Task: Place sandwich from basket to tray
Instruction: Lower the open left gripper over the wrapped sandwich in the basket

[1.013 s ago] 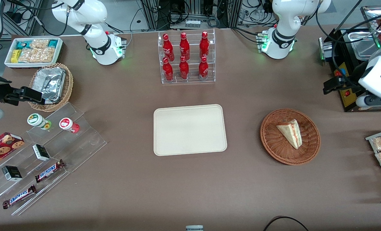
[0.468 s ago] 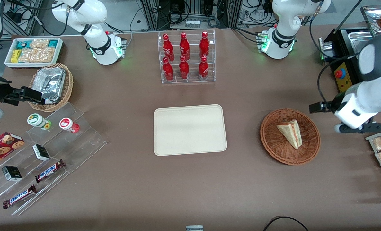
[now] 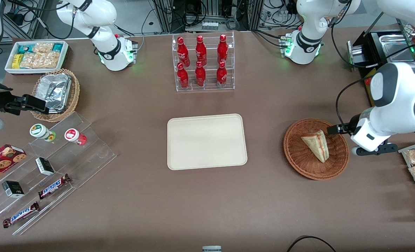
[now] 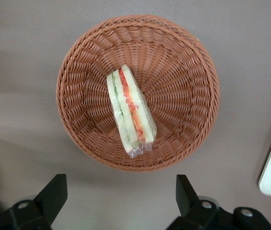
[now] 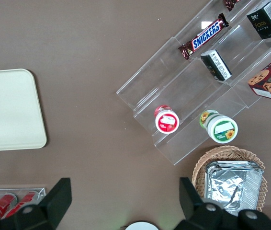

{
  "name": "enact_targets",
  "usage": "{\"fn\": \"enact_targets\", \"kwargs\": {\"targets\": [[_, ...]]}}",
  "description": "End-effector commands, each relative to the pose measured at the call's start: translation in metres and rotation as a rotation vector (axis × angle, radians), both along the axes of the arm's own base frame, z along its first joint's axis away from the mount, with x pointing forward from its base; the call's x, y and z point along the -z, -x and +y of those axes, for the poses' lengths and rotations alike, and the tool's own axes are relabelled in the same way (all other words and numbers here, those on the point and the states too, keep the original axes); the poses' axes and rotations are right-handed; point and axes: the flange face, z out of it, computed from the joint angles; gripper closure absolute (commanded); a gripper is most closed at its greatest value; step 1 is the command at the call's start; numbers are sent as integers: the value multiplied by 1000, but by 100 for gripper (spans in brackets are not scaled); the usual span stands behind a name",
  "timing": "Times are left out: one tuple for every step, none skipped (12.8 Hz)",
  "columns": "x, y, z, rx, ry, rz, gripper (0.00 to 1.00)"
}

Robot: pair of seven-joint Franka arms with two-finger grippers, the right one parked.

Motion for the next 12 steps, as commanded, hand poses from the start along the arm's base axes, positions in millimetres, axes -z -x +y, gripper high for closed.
{"fn": "enact_targets", "kwargs": {"targets": [[14,-6,-5,-96,-29,-3,0],[17,-7,-7,-115,-30,-5,0],[22,-8,-7,-136,-33,-6,0],[26,-8,-7,-168,-36,-7,0],[36,-2,-7,-176,-39,-3,0],[41,6,-5,-178,-36,-29,0],[49,14,-3,-186,-33,-51,0],[53,20,-3,-205,-34,-72,0],[63,27,-3,-242,-39,-81,0],[69,31,-5,-277,-44,-90,0],[77,35,-6,-341,-53,-103,0],[84,37,-8,-389,-59,-113,0]]}}
